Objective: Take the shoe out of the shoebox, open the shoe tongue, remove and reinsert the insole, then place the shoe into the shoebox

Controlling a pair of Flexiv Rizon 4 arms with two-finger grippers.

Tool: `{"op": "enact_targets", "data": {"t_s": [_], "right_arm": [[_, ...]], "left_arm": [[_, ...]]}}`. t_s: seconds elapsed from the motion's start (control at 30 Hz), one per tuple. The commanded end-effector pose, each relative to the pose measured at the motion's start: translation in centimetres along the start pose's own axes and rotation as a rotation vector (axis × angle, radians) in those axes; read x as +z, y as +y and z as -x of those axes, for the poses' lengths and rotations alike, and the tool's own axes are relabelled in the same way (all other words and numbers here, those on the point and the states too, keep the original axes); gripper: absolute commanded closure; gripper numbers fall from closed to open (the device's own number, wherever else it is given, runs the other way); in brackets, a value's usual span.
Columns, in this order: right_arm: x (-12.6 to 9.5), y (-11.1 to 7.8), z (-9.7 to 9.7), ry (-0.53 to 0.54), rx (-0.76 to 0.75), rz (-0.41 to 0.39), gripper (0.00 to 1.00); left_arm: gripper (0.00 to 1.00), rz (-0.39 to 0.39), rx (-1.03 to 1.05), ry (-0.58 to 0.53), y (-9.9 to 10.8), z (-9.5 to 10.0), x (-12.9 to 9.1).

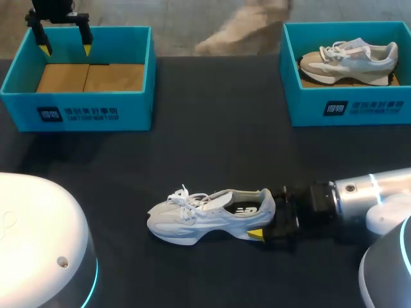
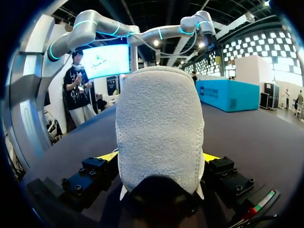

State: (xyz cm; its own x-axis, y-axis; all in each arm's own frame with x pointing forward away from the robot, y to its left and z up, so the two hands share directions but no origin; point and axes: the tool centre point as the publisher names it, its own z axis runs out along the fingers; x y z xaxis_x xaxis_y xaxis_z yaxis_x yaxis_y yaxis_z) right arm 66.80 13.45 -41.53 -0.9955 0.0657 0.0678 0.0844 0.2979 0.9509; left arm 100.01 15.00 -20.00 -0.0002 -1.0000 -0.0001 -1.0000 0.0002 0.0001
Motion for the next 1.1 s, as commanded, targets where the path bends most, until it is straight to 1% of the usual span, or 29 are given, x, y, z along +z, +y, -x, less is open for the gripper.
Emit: {"op": "enact_targets", "data": {"t_s": [0.03, 0.37, 0.4, 0.43, 0.47, 0.7, 0.97, 1.1], "right_arm": [[0.55, -0.13, 0.17, 0.003, 0.001, 0.001, 0.00], [0.89, -0.08, 0.33, 0.006, -0.005, 0.017, 0.00], [0.89, -0.08, 0.37, 0.006, -0.006, 0.020, 0.42], [0.90, -0.07, 0.41, 0.007, -0.006, 0.022, 0.64], [0.91, -0.06, 0.46, 0.007, -0.007, 0.023, 1.00], [1.09, -0.07, 0.77, 0.024, -0.026, 0.039, 1.00], [1.14, 0.03, 0.76, 0.058, -0.036, 0.052, 1.00], [1.14, 0.03, 0.76, 0.058, -0.036, 0.052, 1.00]], "left_arm": [[0.00, 0.000, 0.000, 0.000, 0.01, 0.00, 0.00], [0.00, 0.000, 0.000, 0.000, 0.01, 0.00, 0.00], [0.00, 0.000, 0.000, 0.000, 0.01, 0.00, 0.00], [0.00, 0.000, 0.000, 0.000, 0.01, 0.00, 0.00], [0.00, 0.000, 0.000, 0.000, 0.01, 0.00, 0.00], [0.00, 0.000, 0.000, 0.000, 0.01, 0.00, 0.00], [0.00, 0.000, 0.000, 0.000, 0.01, 0.00, 0.00], [0.00, 0.000, 0.000, 0.000, 0.01, 0.00, 0.00]]}}
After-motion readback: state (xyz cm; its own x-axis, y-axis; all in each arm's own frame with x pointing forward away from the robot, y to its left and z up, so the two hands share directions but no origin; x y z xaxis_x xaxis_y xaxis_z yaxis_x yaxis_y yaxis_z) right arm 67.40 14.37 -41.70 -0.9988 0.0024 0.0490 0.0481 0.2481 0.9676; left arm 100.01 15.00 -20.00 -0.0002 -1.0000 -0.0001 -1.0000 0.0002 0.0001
